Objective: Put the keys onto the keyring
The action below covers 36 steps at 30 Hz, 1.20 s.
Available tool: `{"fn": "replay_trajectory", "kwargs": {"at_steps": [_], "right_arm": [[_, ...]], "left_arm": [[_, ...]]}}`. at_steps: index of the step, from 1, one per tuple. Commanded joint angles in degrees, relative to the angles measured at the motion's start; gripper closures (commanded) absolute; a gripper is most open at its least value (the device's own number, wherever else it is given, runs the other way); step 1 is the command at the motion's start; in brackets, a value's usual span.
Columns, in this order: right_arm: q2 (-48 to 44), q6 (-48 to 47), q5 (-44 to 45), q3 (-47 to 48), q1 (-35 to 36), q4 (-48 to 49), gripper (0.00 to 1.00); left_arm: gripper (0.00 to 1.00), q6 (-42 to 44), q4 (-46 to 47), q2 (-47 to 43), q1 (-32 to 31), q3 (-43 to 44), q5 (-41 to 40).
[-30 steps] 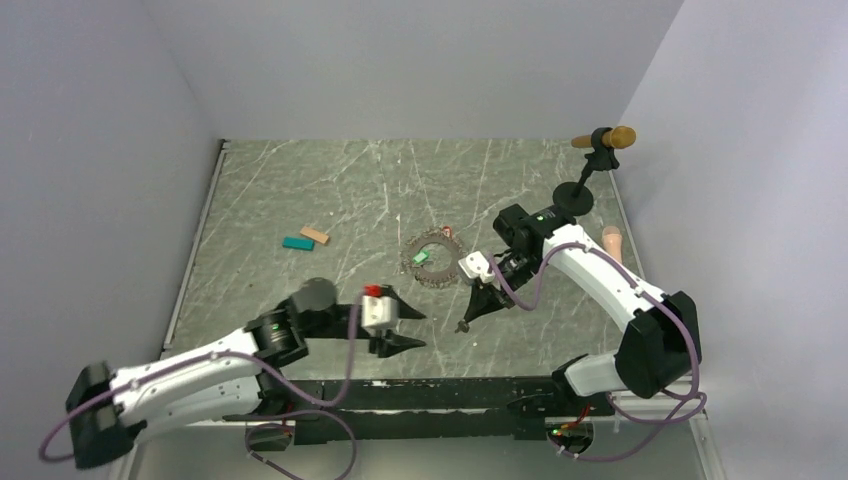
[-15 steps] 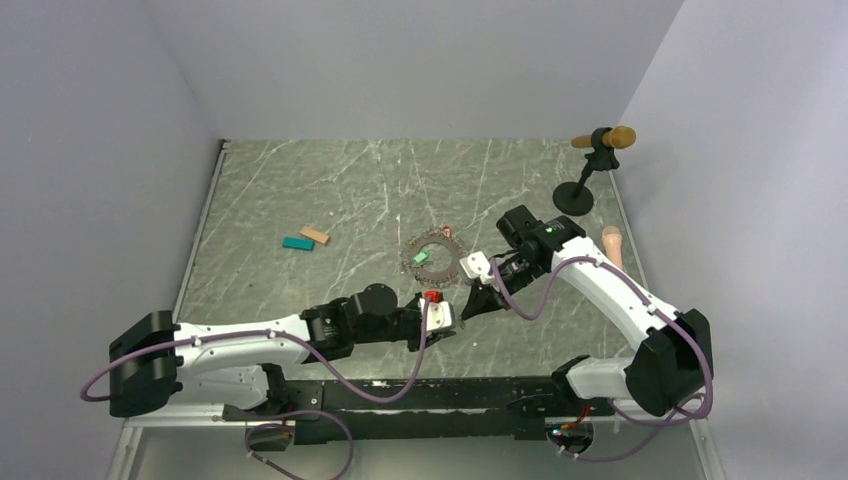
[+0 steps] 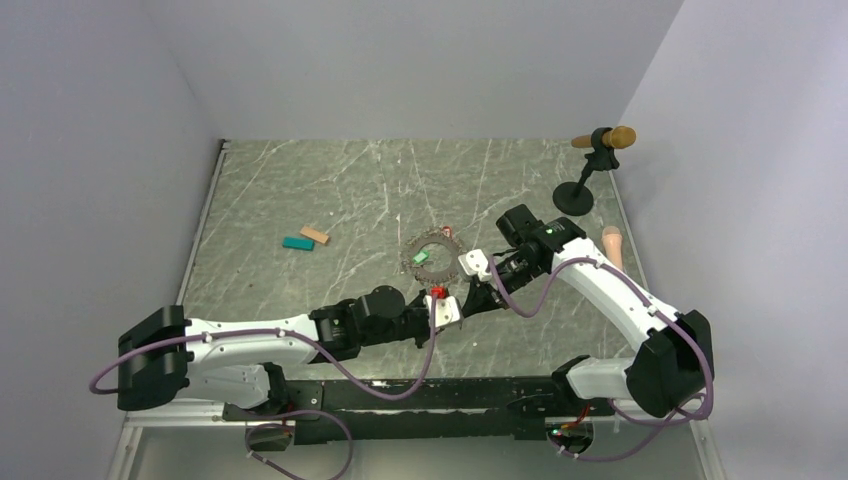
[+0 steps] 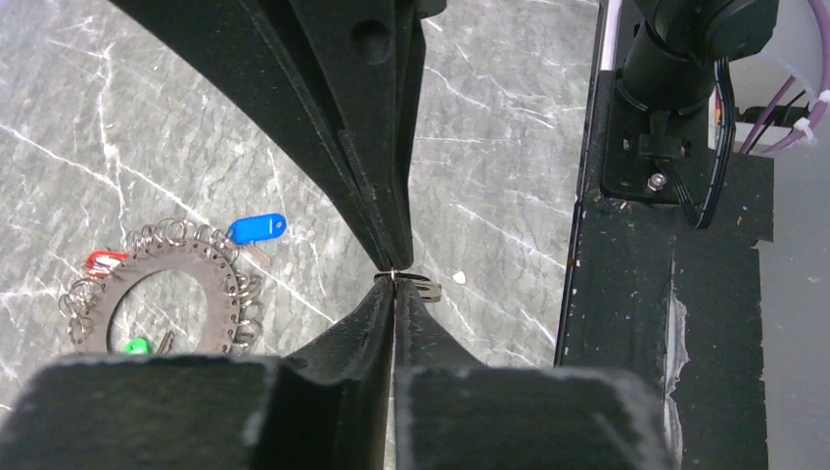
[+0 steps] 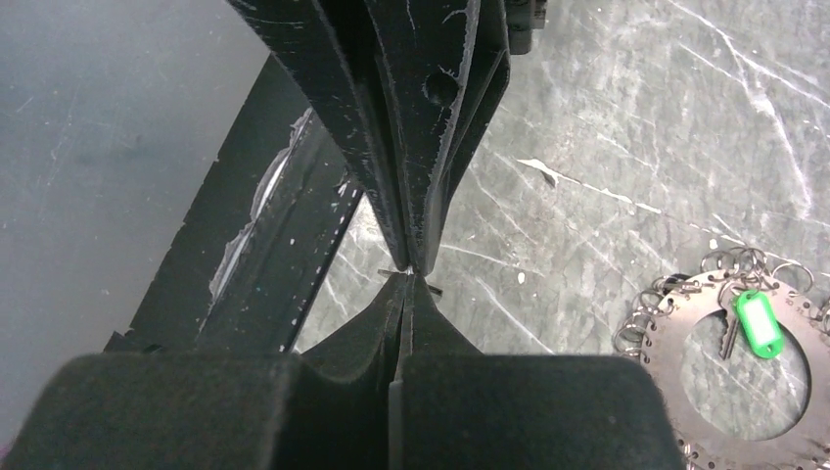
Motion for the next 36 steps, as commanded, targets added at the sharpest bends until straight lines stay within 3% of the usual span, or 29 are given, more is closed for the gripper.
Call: {"fn": "replay_trajectory", "kwargs": {"at_steps": [1,7,11,13,21,29,36], "right_arm": [[-1.6,0.3,-2.0,-0.1,0.3,1.5,1.00],[-1.4,2.7,-2.9,0.1,0.1,2.6,0.97],[-2.1,5.2,-6.7,0.1,-2.1,3.4,0.63],[-2.5,4.2,-8.9,-0.1,-3.6,2.4,0.58],[-1.7,5.1,-14.0,-0.2,-4.6,2.8,0.57],[-1.3,7.9,-16.6,-0.2,-4.7,5.4,0.60],[-1.3,7.3,-17.5,0.0,-4.6,4.8,0.63]], "left_arm": [[0.98,-0.8,2.2,0.6,-0.5,2.6,-1.2],[1.00,-2.7,2.8,-0.4,-0.5,1.4,-2.7],[1.00,-9.1,12.6,-5.1,-0.4,-5.3,-8.3],[1.00,-12.5,19.7,-7.6,-0.4,-9.1,-10.2],[1.00,-18.4,42.9,-6.6,-0.4,-17.5,-10.8],[1.00,-20.7,49.5,-2.2,-0.4,-17.7,-9.9],[1.00,-21.1,49.2,-0.9,-0.4,-17.2,-9.8]]}}
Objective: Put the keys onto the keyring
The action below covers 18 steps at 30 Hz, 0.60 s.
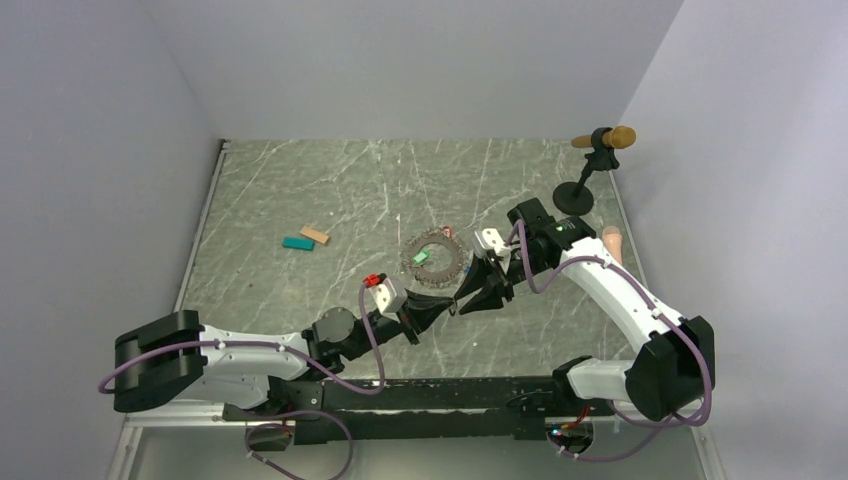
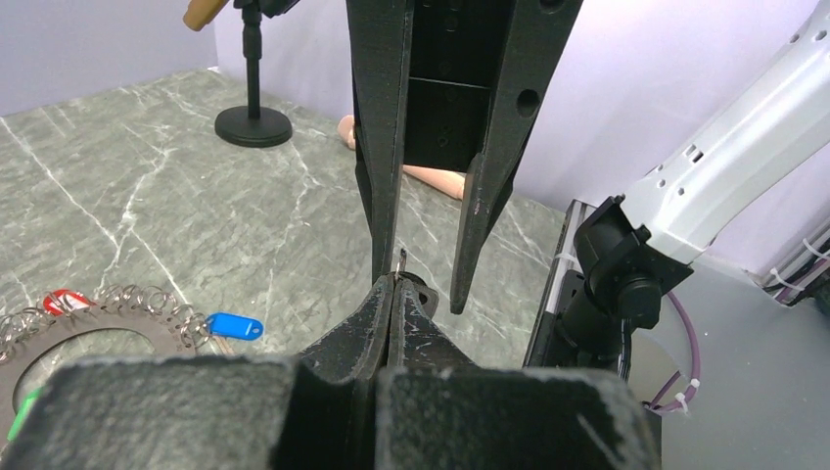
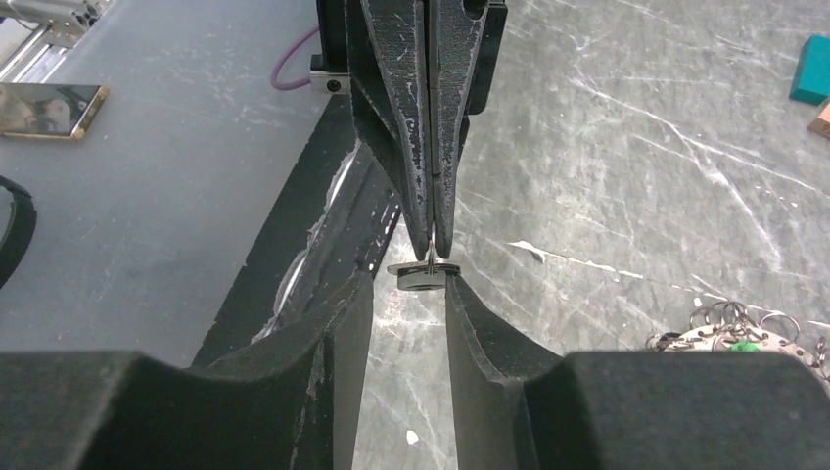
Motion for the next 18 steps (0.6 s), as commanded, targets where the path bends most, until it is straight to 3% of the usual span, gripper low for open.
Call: {"fn": "replay_trajectory", "kwargs": {"at_steps": [1,18], "right_arm": [[-0.3,-0.6,-3.8,0.3,-0.1,1.0,0.63],[-0.5,0.4,-4.2,0.3,-1.8,1.5,0.65]], "left_arm": [[1.00,-1.8,4.0,0.4,-0.3,0.7,0.0],[1.00,-2.4,2.5,0.8,-0.3,0.3,0.5]]}}
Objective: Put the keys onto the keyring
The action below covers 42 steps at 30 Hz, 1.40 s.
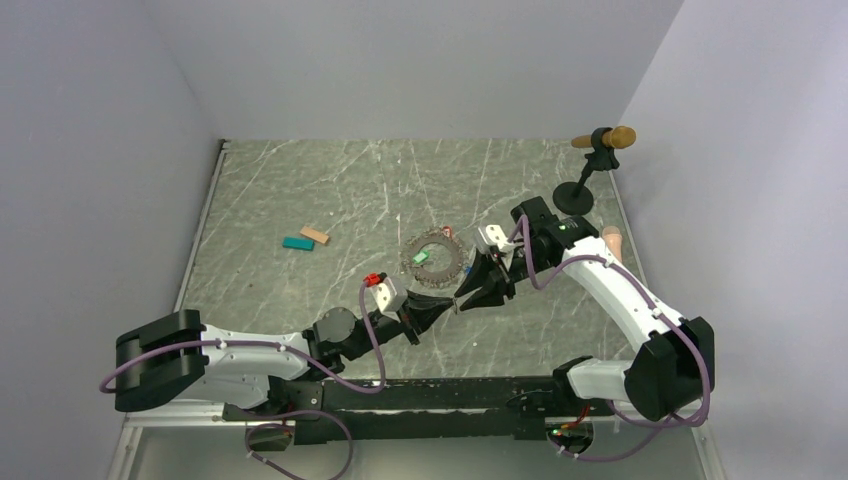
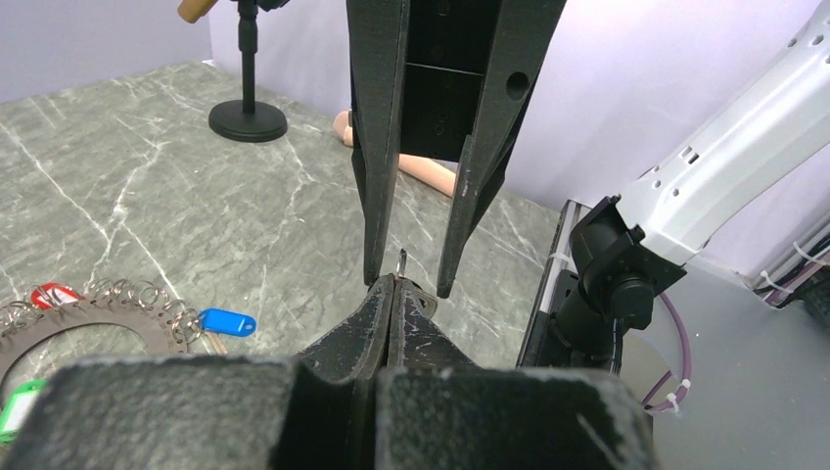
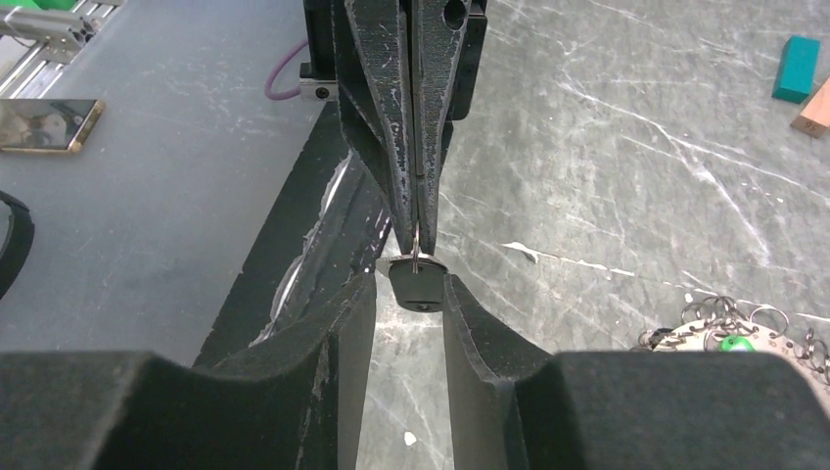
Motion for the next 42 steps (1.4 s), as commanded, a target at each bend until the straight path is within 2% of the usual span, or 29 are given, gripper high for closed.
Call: {"fn": "replay_trajectory", "kwargs": {"at_steps": [1,12,17,23,27,31,32,34,35,36,38,42], "right_arm": [[-0.4,-0.2,-3.5,0.3,-0.3,1.3,0.65],[0.1,-0.1,-4.5,0.1,-0.2,1.4,0.75],[0.2,-0.4,-4.1,-0.1,-0.1,1.4,0.82],[0.1,-0.4,-3.4,-0.3,-0.1,1.7,0.83],[0.2,-1.1,-3.4,-0.1,0.0,1.3,1.00],[0.4,-0.4,-2.9,0.1,0.0,1.3,1.00],[0.3,0.5,-2.1,0.3,-0.1,1.6,1.00],[0.1,4.1,1.5,1.0,-0.3,3.0,1.00],[0.0,7.7,4.3,1.5,-0.4,4.3,1.00],[0.0,9.5,8.9,2.2,-0.5,4.2,1.00],[0.9,7.3,17.0,4.7,-0.5,-1.2,1.00],[4.6,3.3,33.1,11.2,-2.9,-15.2,1.00]], "left_arm": [[1.00,-1.2,2.1,0.2,-0.3,0.3,0.4],[1.00,-1.4,3.1,2.1,-0.3,1.3,0.6],[1.00,-1.2,3.6,2.0,-0.3,1.3,0.2],[1.00,-1.4,4.3,1.8,-0.3,1.0,-0.1],[1.00,-1.3,4.0,1.9,-0.3,1.2,0.1],[1.00,-1.4,3.7,1.9,-0.3,1.1,-0.3],[0.91,-1.1,3.7,1.4,-0.3,0.8,-0.6],[0.54,0.3,2.6,-1.7,-0.3,-0.6,-2.0],[0.42,1.7,1.3,-4.5,-0.3,-1.7,-2.9],[0.35,3.1,-1.0,-7.7,-0.3,-2.7,-3.6],[0.24,6.5,-9.9,-16.8,0.2,-3.6,-4.1],[0.14,17.1,-41.1,-34.5,1.8,2.1,-3.0]]}}
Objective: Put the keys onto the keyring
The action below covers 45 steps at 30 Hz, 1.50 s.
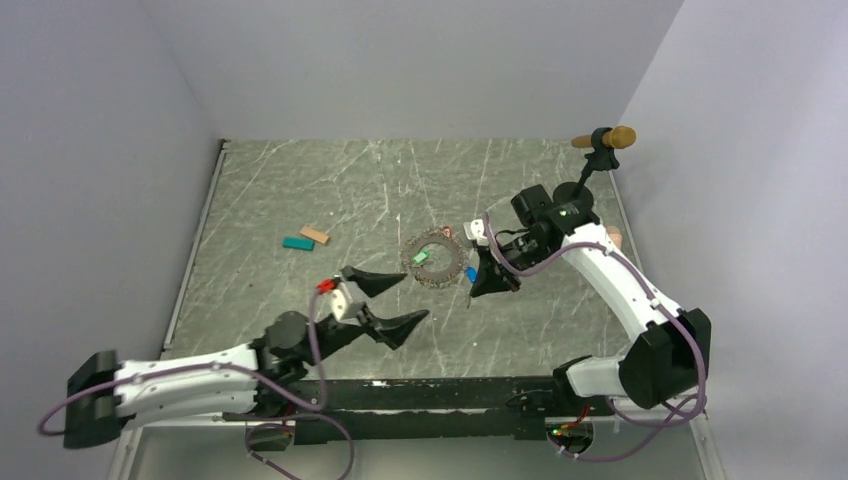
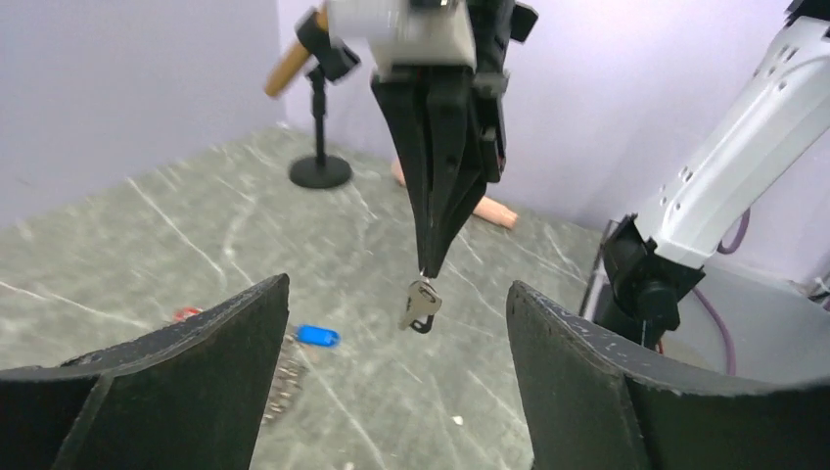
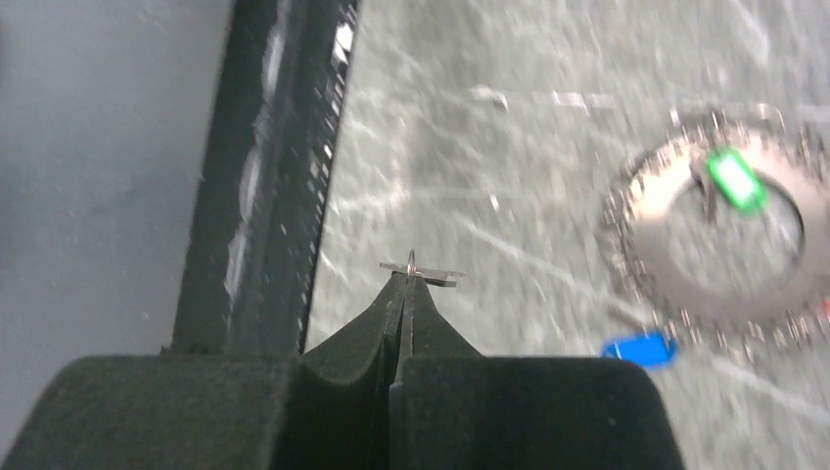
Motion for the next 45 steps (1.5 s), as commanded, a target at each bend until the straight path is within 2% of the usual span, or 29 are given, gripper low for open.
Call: {"fn": "replay_trajectory", "kwargs": {"at_steps": [1,4,6,9,13,16,22,35,45], "right_arm": [[2.6,-1.8,20.6,7.4,-3.9,-13.7,1.00],[2.0,1.2,33.2,7.6,-7.2,-15.1,1.00],[1.7,3.6,41.7,5.7,-7.9,-13.8,1.00],[2.9,7.0,50.6,0.2,-8.8,-8.6,1.00],[11.0,11.0,55.1,-3.2,-9.1,-1.7,1.00],[16.9,13.2,55.3,-3.3,-9.0,3.4,1.00],[24.0,17.7,49.5,-1.0,-8.8,10.0,1.00],[25.0,20.3,44.8,-2.7,-7.1,13.0,1.00],[24.3,20.5,43.6,-2.7,-7.1,12.8,0.82]], "left_arm": [[0.13,13.6,-32.5,-16.2,1.5,7.3,-1.3],[0.11,19.4,-50.1,-22.7,1.9,12.7,-5.0],[0.11,21.9,-57.4,-25.9,2.0,14.1,-7.3],[0.10,23.5,-60.5,-29.2,2.1,13.0,-9.6],[0.09,24.0,-60.2,-30.5,2.0,12.8,-9.4],[0.11,24.1,-62.4,-28.9,2.0,14.1,-9.6],[0.10,24.1,-63.8,-28.5,1.8,15.3,-8.7],[0.09,24.0,-63.5,-29.1,1.7,15.2,-7.8],[0.08,23.9,-63.4,-29.1,1.7,15.0,-8.0]]}}
